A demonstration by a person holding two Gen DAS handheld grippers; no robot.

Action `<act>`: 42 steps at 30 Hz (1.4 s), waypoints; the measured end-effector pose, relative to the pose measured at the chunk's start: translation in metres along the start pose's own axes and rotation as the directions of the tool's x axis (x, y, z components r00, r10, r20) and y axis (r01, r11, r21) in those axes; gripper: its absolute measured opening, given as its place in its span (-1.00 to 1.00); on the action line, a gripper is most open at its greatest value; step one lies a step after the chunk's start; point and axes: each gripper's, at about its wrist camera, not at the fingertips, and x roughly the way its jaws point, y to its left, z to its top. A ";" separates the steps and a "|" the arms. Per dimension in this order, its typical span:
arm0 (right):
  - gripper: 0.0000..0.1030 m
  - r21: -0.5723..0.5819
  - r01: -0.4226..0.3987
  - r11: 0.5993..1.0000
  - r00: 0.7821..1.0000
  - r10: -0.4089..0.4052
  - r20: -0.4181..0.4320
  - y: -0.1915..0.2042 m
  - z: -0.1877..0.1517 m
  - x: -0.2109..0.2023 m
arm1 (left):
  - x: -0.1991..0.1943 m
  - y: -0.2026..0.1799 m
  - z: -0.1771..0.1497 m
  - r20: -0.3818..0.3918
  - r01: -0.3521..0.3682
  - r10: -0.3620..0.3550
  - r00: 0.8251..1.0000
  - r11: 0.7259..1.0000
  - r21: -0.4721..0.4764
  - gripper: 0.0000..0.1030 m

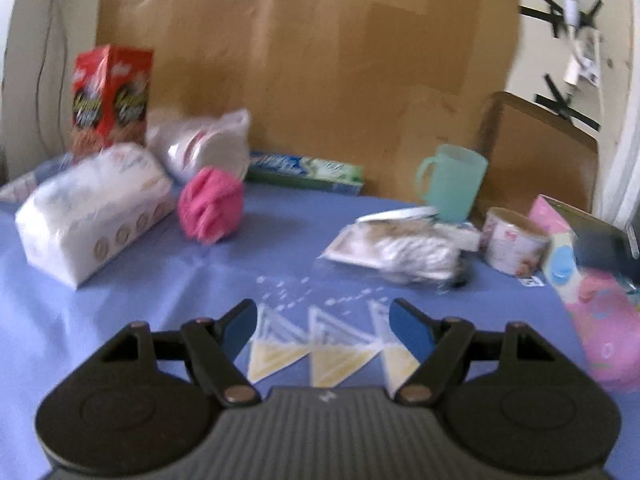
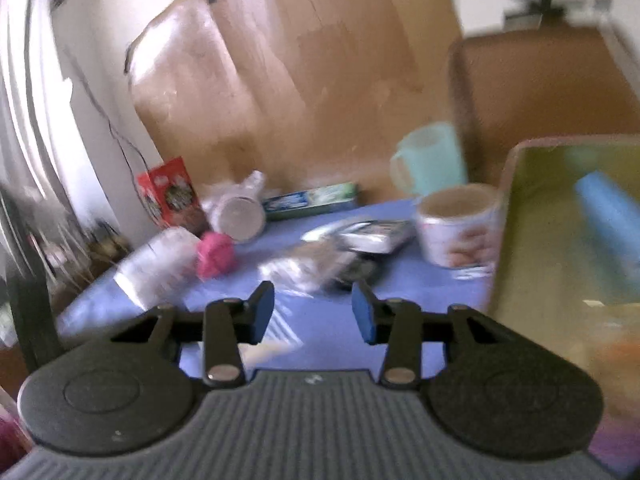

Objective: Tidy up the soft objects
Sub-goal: 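Withdraw the right gripper and reach toward the clear tape roll, then grasp the clear tape roll by its rim with the right gripper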

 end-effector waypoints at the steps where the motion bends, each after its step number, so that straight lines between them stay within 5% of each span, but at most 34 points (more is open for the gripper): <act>1: -0.12 0.031 -0.007 0.999 1.000 0.008 -0.022 -0.001 0.012 0.014 | 0.004 0.005 -0.001 -0.028 0.010 -0.011 1.000 0.999 -0.034 0.44; 5: -0.12 0.107 0.064 0.992 0.991 -0.051 -0.125 -0.012 0.054 0.079 | -0.003 0.019 0.000 0.018 0.062 -0.060 0.998 0.993 -0.096 0.54; 11: -0.12 0.138 0.247 0.959 0.944 -0.206 -0.258 -0.036 0.072 0.148 | -0.011 0.021 -0.001 0.074 0.077 -0.069 0.995 0.991 -0.106 0.59; 19: -0.15 -0.137 0.311 0.941 0.884 -0.339 -0.321 -0.012 0.073 0.202 | -0.015 0.015 -0.001 0.117 0.064 -0.055 0.992 0.995 -0.074 0.66; 22: -0.72 -0.290 0.322 0.901 0.863 -0.406 -0.302 0.001 0.066 0.206 | -0.015 0.020 0.000 0.119 0.071 -0.058 0.991 0.992 -0.105 0.66; 33: -0.73 -0.266 0.163 0.950 0.975 -0.196 -0.104 0.024 0.044 0.079 | -0.020 0.027 -0.002 0.144 0.097 -0.076 0.987 0.984 -0.150 0.68; 38: -0.72 -0.292 0.115 0.950 0.984 -0.149 -0.095 0.026 -0.019 0.027 | -0.015 0.042 0.000 0.121 0.158 -0.133 0.984 0.962 -0.224 0.57; 42: -0.72 -0.345 0.115 0.932 0.980 -0.163 -0.111 0.031 -0.070 0.013 | -0.010 0.027 0.001 0.070 0.175 -0.166 0.984 0.972 -0.155 0.31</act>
